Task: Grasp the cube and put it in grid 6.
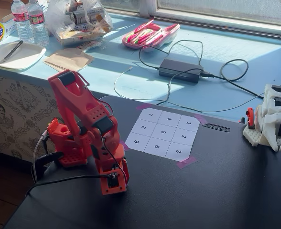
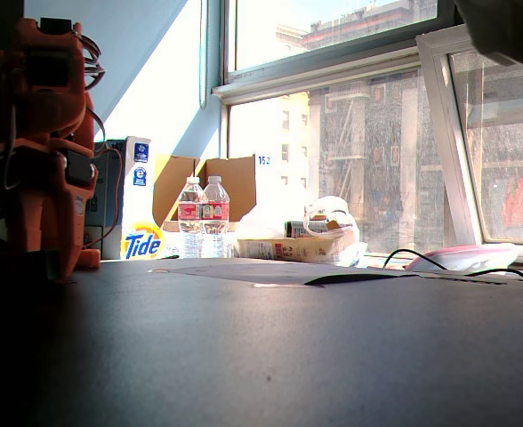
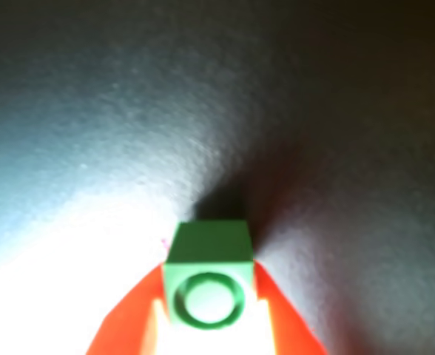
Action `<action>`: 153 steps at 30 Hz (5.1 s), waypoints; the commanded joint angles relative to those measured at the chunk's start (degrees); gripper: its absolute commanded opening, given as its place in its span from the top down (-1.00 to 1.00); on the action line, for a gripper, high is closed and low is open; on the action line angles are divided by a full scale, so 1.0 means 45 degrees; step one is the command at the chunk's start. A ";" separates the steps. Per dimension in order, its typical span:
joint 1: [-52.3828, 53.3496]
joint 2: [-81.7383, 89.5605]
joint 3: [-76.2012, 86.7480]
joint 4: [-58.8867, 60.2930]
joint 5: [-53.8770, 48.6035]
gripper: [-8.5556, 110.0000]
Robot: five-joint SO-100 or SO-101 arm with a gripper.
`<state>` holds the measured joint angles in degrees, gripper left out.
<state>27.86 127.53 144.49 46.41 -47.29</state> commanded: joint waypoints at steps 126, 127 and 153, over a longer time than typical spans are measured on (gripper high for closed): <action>-0.2617 1.3672 0.7773 -0.0293 0.7871 0.85; -0.2637 1.3672 0.7773 -0.0176 0.7871 0.85; -0.2637 1.3672 0.7773 -0.0137 0.7734 0.85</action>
<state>16.35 188.61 175.25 45.62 -11.87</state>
